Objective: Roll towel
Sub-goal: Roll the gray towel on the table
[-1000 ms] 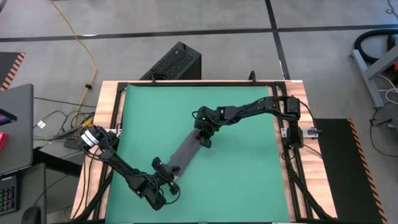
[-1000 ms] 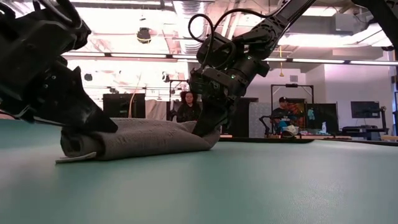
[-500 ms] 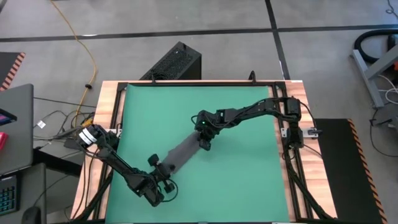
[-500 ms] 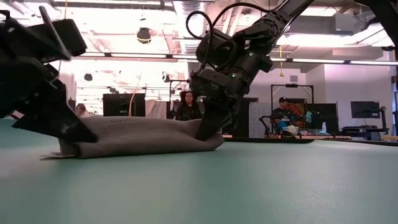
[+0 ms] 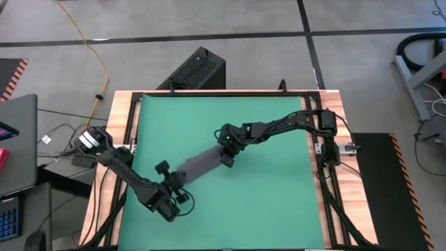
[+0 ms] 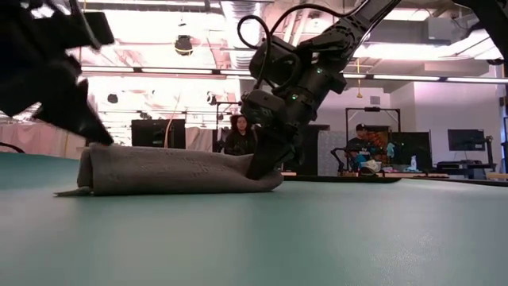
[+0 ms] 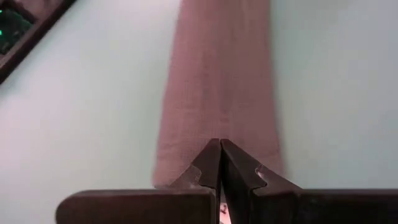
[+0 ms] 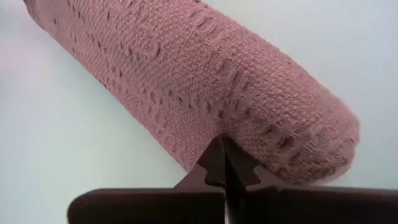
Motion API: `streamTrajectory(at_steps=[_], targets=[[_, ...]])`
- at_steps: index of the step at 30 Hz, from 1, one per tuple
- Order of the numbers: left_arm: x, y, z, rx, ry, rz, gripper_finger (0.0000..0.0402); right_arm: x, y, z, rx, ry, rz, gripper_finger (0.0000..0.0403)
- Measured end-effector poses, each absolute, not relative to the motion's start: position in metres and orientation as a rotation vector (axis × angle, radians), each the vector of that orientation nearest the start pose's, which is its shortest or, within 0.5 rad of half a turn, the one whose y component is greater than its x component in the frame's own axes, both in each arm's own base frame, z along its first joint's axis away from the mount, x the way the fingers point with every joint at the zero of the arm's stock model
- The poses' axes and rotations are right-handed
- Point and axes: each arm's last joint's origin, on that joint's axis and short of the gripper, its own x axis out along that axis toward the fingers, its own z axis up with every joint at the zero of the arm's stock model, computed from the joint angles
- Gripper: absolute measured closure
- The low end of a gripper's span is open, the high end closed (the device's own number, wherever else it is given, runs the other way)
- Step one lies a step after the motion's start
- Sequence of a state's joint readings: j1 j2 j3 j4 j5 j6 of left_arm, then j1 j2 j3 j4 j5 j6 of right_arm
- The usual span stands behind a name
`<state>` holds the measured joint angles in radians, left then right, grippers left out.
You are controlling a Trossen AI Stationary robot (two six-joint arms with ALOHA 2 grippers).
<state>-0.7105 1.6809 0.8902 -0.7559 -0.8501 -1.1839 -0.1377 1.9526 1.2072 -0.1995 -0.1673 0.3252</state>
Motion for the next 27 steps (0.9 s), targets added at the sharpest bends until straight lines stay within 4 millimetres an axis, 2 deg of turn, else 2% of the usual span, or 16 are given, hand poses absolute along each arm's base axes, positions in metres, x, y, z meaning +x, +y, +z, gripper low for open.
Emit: streamTrajectory(at_steps=[5, 7, 9, 11, 15, 23, 27], targets=[[0.212, -0.153, 0.174, -0.101, 0.659, 0.683, 0.0401, 0.396, -0.046, 0.153, 0.440, 0.919, -0.113, 0.0383], [0.210, -0.149, 0.188, -0.151, 0.523, 0.719, 0.0401, 0.397, -0.045, 0.154, 0.438, 0.919, -0.106, 0.0382], [0.211, -0.145, 0.193, -0.149, 0.393, 0.765, 0.0402, 0.397, -0.043, 0.155, 0.439, 0.919, -0.099, 0.0385], [0.215, -0.137, 0.182, -0.141, 0.330, 0.828, 0.0401, 0.398, -0.041, 0.155, 0.436, 0.920, -0.095, 0.0387], [0.229, -0.122, 0.151, -0.214, 0.313, 0.914, 0.0401, 0.398, -0.037, 0.155, 0.431, 0.919, -0.085, 0.0387], [0.256, -0.116, 0.116, -0.273, 0.394, 0.915, 0.0401, 0.398, -0.037, 0.155, 0.431, 0.918, -0.082, 0.0386], [0.266, -0.115, 0.106, -0.250, 0.440, 0.883, 0.0401, 0.398, -0.037, 0.156, 0.430, 0.918, -0.081, 0.0386]])
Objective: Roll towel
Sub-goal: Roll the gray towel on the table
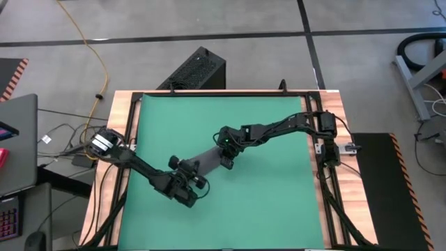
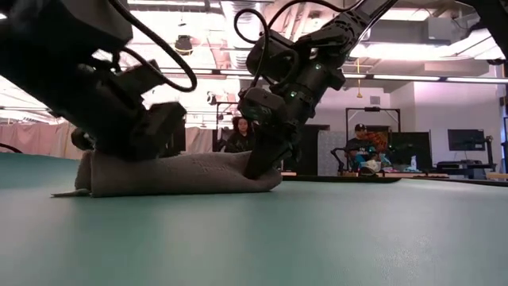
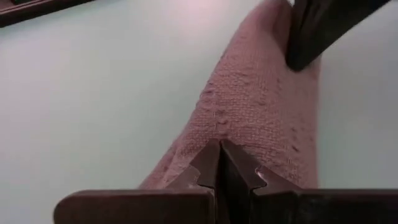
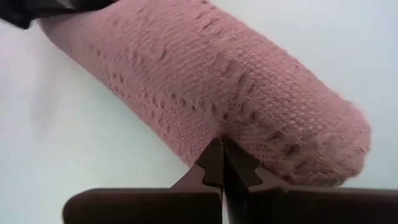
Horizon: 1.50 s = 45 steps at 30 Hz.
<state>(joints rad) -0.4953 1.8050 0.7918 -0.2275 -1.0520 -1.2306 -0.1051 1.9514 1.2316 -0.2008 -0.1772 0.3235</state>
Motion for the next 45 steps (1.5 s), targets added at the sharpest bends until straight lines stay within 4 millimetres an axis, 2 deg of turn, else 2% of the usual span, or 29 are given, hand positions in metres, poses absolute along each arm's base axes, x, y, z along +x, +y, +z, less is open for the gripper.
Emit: streamTrajectory(at_steps=[5, 11, 15, 17, 24, 30, 33, 37, 39, 42, 45], targets=[[0.266, -0.109, 0.100, -0.218, 0.515, 0.874, 0.0401, 0.396, -0.038, 0.163, 0.392, 0.905, -0.058, 0.0386], [0.265, -0.108, 0.099, -0.194, 0.557, 0.855, 0.0401, 0.384, -0.049, 0.190, 0.357, 0.887, -0.060, 0.0385], [0.266, -0.109, 0.099, -0.177, 0.571, 0.839, 0.0401, 0.387, -0.052, 0.223, 0.315, 0.681, -0.023, 0.0386], [0.267, -0.109, 0.099, -0.170, 0.581, 0.827, 0.0401, 0.392, -0.053, 0.232, 0.305, 0.589, -0.033, 0.0387], [0.272, -0.112, 0.100, -0.135, 0.612, 0.750, 0.0401, 0.408, -0.046, 0.195, 0.297, 0.631, -0.039, 0.0389], [0.274, -0.112, 0.100, -0.120, 0.644, 0.713, 0.0401, 0.415, -0.044, 0.150, 0.320, 0.760, -0.074, 0.0390], [0.275, -0.112, 0.101, -0.071, 0.670, 0.682, 0.0401, 0.413, -0.040, 0.146, 0.329, 0.795, -0.071, 0.0390], [0.284, -0.108, 0.102, 0.096, 0.787, 0.486, 0.0401, 0.406, -0.028, 0.138, 0.337, 0.862, -0.099, 0.0390], [0.291, -0.106, 0.103, 0.131, 0.807, 0.392, 0.0401, 0.403, -0.025, 0.140, 0.338, 0.884, -0.134, 0.0390], [0.299, -0.098, 0.106, 0.171, 0.787, 0.341, 0.0401, 0.401, -0.021, 0.145, 0.340, 0.882, -0.147, 0.0387], [0.307, -0.088, 0.108, 0.113, 0.760, 0.336, 0.0401, 0.399, -0.026, 0.157, 0.323, 0.854, -0.184, 0.0387]])
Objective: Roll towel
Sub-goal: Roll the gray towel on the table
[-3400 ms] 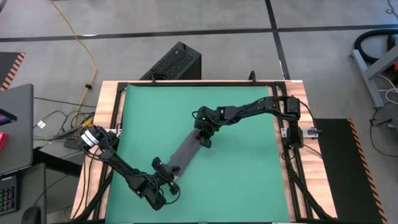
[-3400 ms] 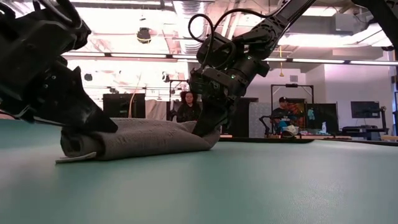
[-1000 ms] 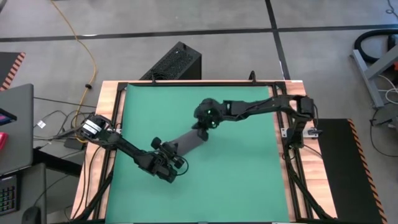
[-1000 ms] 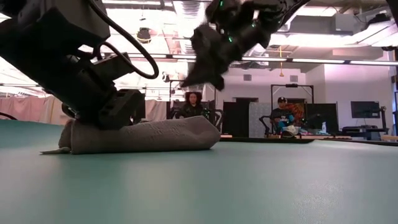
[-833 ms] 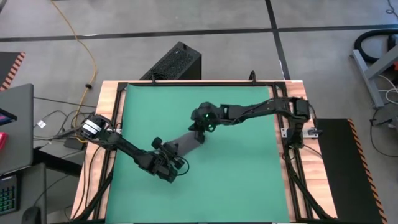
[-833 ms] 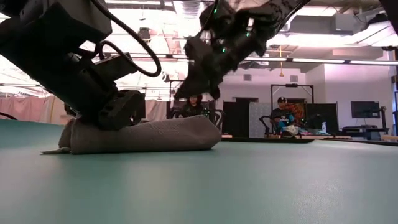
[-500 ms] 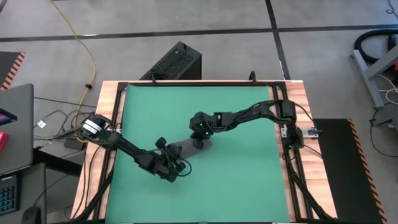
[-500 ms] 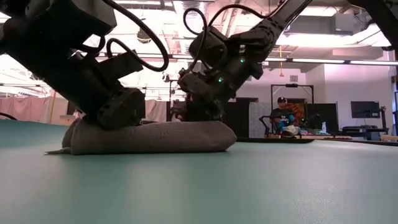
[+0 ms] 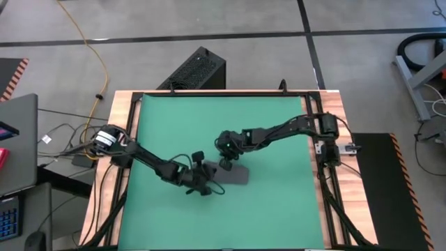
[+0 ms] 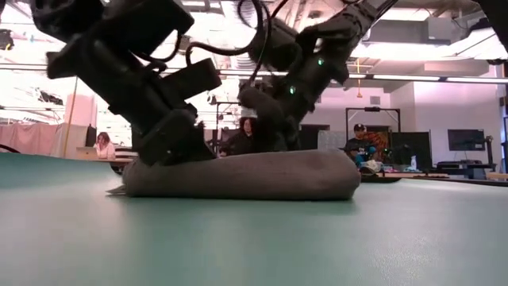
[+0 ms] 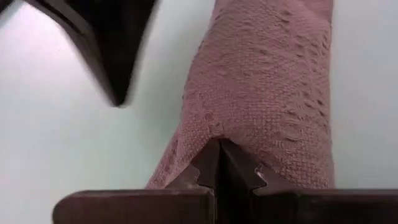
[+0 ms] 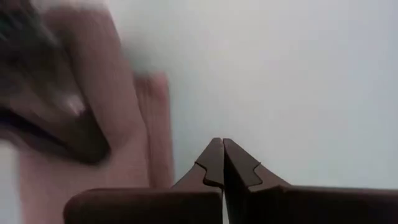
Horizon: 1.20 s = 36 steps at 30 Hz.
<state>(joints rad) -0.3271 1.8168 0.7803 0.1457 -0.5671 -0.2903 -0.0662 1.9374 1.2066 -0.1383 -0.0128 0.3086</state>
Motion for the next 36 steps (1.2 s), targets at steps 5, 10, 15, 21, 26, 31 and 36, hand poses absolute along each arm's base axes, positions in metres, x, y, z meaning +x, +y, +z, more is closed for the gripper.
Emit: streamTrajectory(at_steps=[5, 10, 15, 21, 26, 31, 36], targets=[[0.309, -0.082, 0.111, 0.034, 0.730, 0.367, 0.0401, 0.384, -0.039, 0.214, 0.307, 0.707, -0.201, 0.0386], [0.308, -0.081, 0.136, 0.028, 0.662, 0.357, 0.0401, 0.353, -0.019, 0.265, 0.301, 0.614, -0.182, 0.0388], [0.306, -0.080, 0.161, -0.006, 0.575, 0.359, 0.0401, 0.332, 0.028, 0.243, 0.380, 0.447, -0.183, 0.0390], [0.302, -0.079, 0.175, 0.001, 0.536, 0.366, 0.0401, 0.340, 0.055, 0.204, 0.505, 0.366, -0.158, 0.0391], [0.291, -0.085, 0.200, -0.053, 0.476, 0.329, 0.0401, 0.351, 0.076, 0.175, 0.535, 0.408, -0.169, 0.0391], [0.272, -0.097, 0.206, -0.083, 0.431, 0.399, 0.0401, 0.354, 0.077, 0.152, 0.536, 0.435, -0.260, 0.0391], [0.255, -0.107, 0.186, -0.200, 0.402, 0.382, 0.0401, 0.354, 0.077, 0.137, 0.544, 0.472, -0.282, 0.0391]])
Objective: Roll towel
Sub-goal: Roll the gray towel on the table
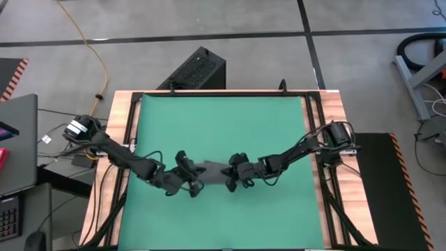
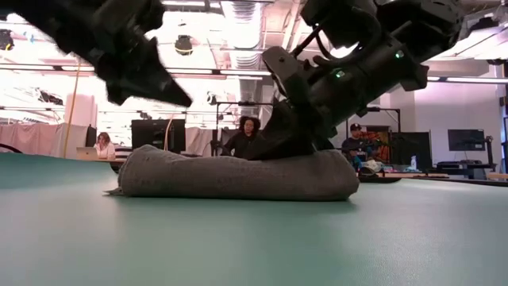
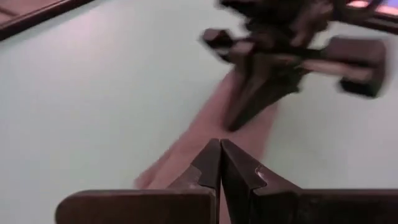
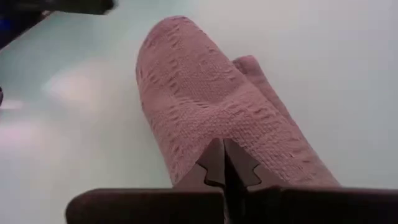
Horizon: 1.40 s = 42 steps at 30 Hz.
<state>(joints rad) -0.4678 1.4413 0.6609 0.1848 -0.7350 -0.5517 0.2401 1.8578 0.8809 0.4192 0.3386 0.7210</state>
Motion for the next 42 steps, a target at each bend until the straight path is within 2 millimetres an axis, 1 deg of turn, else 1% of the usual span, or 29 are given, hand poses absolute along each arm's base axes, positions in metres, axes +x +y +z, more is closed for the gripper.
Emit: streamTrajectory(at_steps=[5, 10, 13, 18, 22, 30, 35, 38, 42], targets=[[0.237, -0.105, 0.165, -0.250, 0.348, 0.529, 0.0401, 0.354, 0.077, 0.133, 0.570, 0.482, -0.291, 0.0391], [0.230, -0.101, 0.154, -0.328, 0.306, 0.544, 0.0401, 0.352, 0.076, 0.130, 0.557, 0.512, -0.309, 0.0391], [0.233, -0.103, 0.148, -0.327, 0.291, 0.524, 0.0401, 0.353, 0.073, 0.129, 0.560, 0.512, -0.317, 0.0391], [0.245, -0.110, 0.137, -0.314, 0.290, 0.426, 0.0401, 0.353, 0.071, 0.129, 0.557, 0.520, -0.324, 0.0391], [0.247, -0.109, 0.122, -0.328, 0.321, 0.466, 0.0401, 0.352, 0.071, 0.128, 0.554, 0.524, -0.325, 0.0391], [0.252, -0.102, 0.103, -0.374, 0.377, 0.502, 0.0401, 0.350, 0.076, 0.126, 0.527, 0.567, -0.307, 0.0391], [0.248, -0.101, 0.093, -0.377, 0.445, 0.518, 0.0401, 0.348, 0.076, 0.124, 0.542, 0.585, -0.315, 0.0391], [0.245, -0.099, 0.090, -0.399, 0.469, 0.553, 0.0401, 0.347, 0.076, 0.123, 0.544, 0.604, -0.325, 0.0391], [0.246, -0.100, 0.090, -0.401, 0.467, 0.543, 0.0401, 0.340, 0.076, 0.116, 0.558, 0.599, -0.327, 0.0391]])
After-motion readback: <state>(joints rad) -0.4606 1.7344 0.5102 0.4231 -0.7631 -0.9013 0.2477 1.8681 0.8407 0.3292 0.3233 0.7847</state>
